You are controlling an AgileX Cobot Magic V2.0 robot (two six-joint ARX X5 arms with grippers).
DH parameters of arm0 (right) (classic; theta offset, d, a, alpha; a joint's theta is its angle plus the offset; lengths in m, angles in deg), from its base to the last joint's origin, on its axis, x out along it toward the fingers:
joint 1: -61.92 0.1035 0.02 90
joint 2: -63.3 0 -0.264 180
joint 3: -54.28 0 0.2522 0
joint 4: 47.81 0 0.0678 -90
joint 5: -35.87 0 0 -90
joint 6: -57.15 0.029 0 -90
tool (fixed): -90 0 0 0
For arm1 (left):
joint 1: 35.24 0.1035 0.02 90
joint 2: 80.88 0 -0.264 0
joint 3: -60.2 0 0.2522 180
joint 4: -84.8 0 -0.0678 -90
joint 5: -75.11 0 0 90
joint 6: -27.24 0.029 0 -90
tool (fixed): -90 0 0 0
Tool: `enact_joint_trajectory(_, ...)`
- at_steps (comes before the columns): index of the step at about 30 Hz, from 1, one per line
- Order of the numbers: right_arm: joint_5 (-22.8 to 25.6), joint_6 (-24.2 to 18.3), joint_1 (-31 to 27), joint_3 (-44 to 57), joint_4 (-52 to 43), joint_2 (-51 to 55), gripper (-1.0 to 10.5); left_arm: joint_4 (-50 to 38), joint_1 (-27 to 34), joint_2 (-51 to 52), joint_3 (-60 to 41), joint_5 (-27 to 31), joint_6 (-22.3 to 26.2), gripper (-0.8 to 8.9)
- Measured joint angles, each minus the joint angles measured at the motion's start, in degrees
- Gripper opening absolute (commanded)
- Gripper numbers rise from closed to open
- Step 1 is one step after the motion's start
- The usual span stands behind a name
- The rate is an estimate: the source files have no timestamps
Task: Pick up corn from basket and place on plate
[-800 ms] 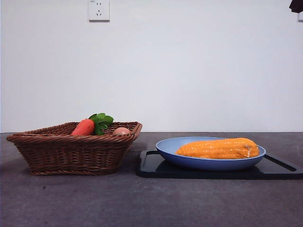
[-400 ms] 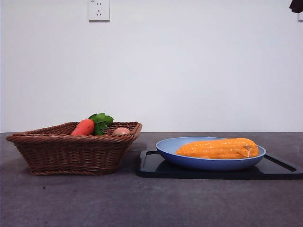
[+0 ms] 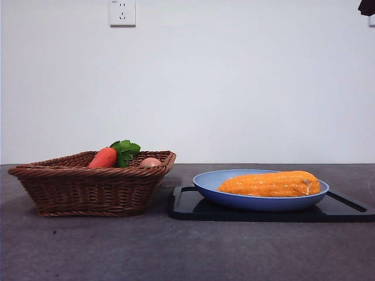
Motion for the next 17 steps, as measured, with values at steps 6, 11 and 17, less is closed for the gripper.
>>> enact_joint_trajectory(6,0.00,0.00,0.00,0.00,0.00,0.00,0.0,-0.02,0.00,0.00,0.00,-0.02,-0.35,0.08)
enact_joint_trajectory(11,0.00,0.00,0.00,0.00,0.00,0.00,0.0,-0.04,0.00,0.00,0.00,-0.02,-0.37,0.08)
enact_joint_trajectory(17,0.00,0.00,0.00,0.00,0.00,0.00,0.0,-0.02,0.00,0.00,0.00,-0.02,-0.37,0.08)
